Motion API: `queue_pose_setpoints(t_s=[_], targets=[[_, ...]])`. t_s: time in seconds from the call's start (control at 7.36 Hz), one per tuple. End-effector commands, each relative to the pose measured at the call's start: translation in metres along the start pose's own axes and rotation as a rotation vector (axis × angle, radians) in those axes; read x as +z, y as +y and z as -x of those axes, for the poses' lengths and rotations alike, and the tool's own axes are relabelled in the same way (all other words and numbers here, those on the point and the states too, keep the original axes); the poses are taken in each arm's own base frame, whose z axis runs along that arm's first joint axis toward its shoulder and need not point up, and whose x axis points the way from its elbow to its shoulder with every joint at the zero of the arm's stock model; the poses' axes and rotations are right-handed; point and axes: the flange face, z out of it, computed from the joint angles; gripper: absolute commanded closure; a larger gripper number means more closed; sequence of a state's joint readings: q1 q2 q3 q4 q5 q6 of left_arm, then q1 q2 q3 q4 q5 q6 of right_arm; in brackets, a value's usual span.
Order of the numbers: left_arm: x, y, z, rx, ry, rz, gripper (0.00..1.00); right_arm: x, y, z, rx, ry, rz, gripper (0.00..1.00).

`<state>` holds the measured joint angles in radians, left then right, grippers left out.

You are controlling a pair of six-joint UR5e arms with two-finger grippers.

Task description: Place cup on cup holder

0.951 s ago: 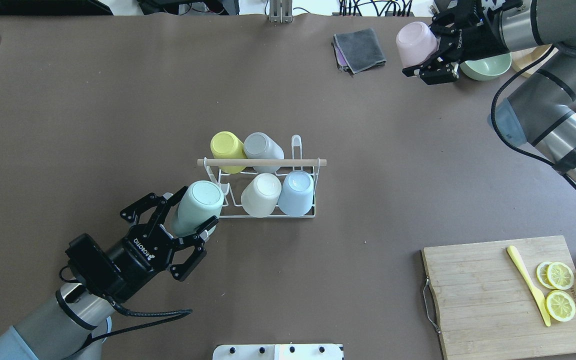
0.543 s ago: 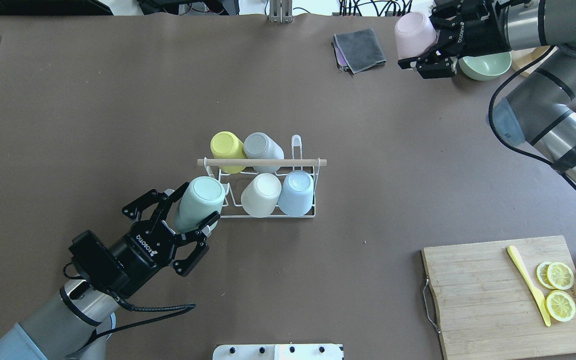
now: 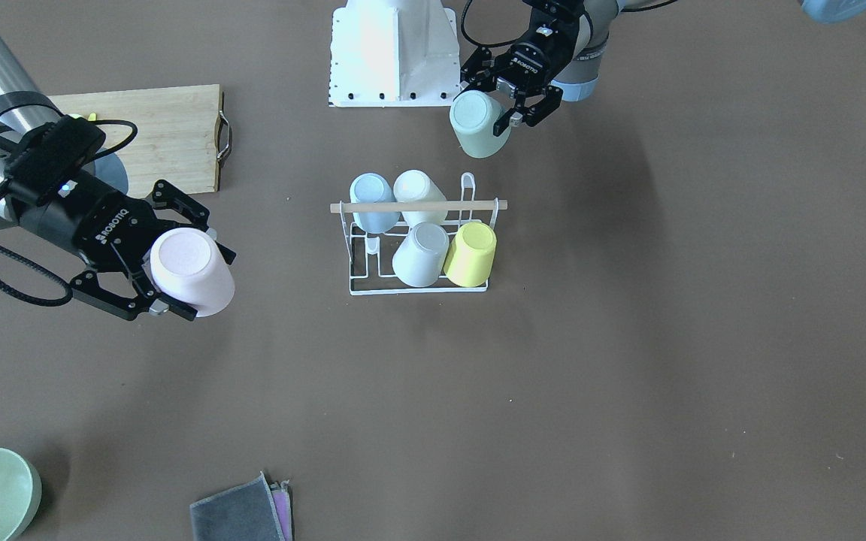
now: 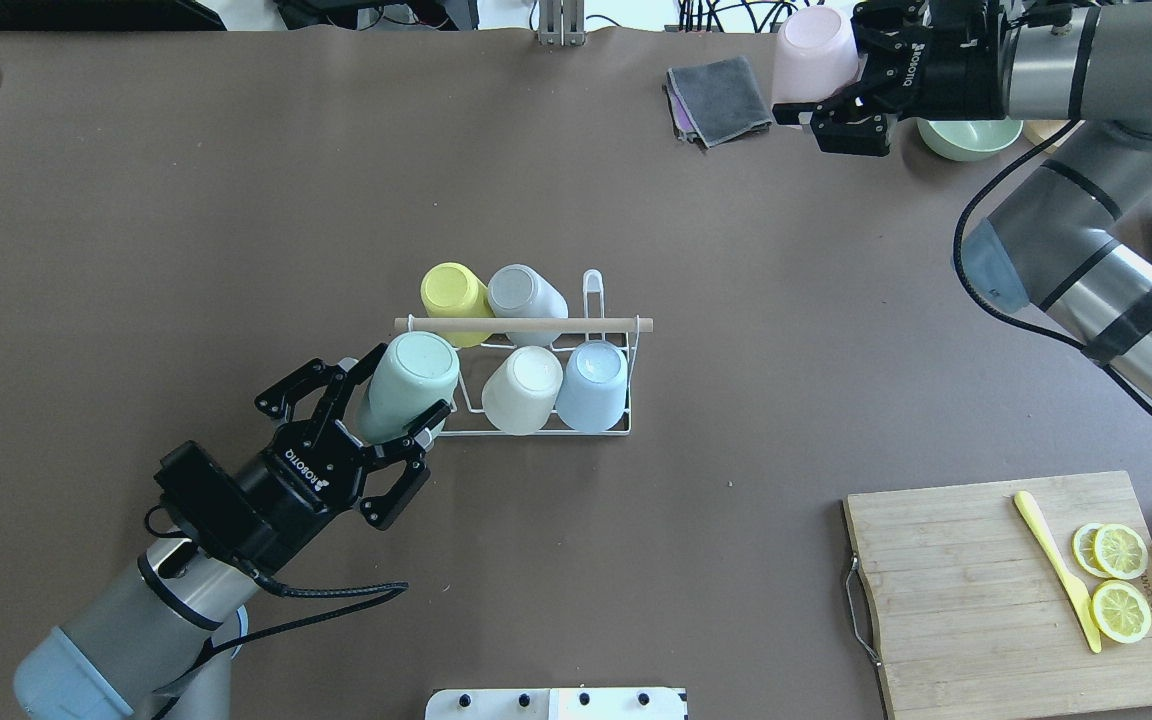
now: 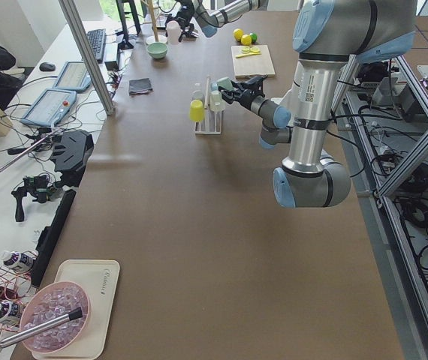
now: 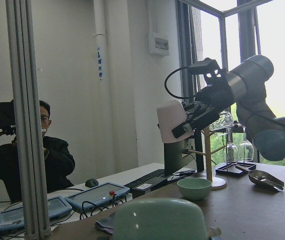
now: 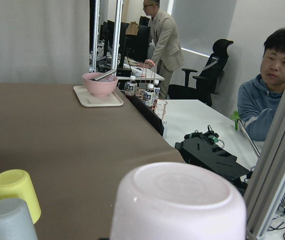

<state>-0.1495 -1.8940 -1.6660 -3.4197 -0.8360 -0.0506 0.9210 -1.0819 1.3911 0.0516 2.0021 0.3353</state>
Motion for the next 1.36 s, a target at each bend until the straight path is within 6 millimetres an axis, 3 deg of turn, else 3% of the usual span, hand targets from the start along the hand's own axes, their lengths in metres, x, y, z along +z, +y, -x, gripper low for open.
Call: queue_pose_setpoints(t_s=[0.0,0.27,0.41,0.68,0.95,1.22], targets=[[0.009,0.015,0.0,0.014,-0.007,0.009,1.0,0.04,0.021,0.074,0.057,-0.022,-0.108,1.0],[0.013,0.018,-0.002,0.015,-0.017,0.01,1.0,0.052,0.017,0.094,0.068,-0.12,-0.102,1.0],[0.016,0.016,-0.002,0.016,-0.019,0.005,1.0,0.05,0.015,0.089,0.054,-0.18,-0.077,1.0],[0.019,0.016,0.001,0.02,-0.025,0.003,1.0,0.064,-0.003,0.05,-0.013,-0.306,-0.041,1.0],[0.023,0.026,-0.002,0.031,-0.026,0.017,1.0,0.082,0.003,0.067,-0.095,-0.348,-0.069,1.0],[0.027,0.042,-0.008,0.042,-0.024,0.039,1.0,0.081,0.0,0.076,-0.184,-0.364,-0.135,1.0]])
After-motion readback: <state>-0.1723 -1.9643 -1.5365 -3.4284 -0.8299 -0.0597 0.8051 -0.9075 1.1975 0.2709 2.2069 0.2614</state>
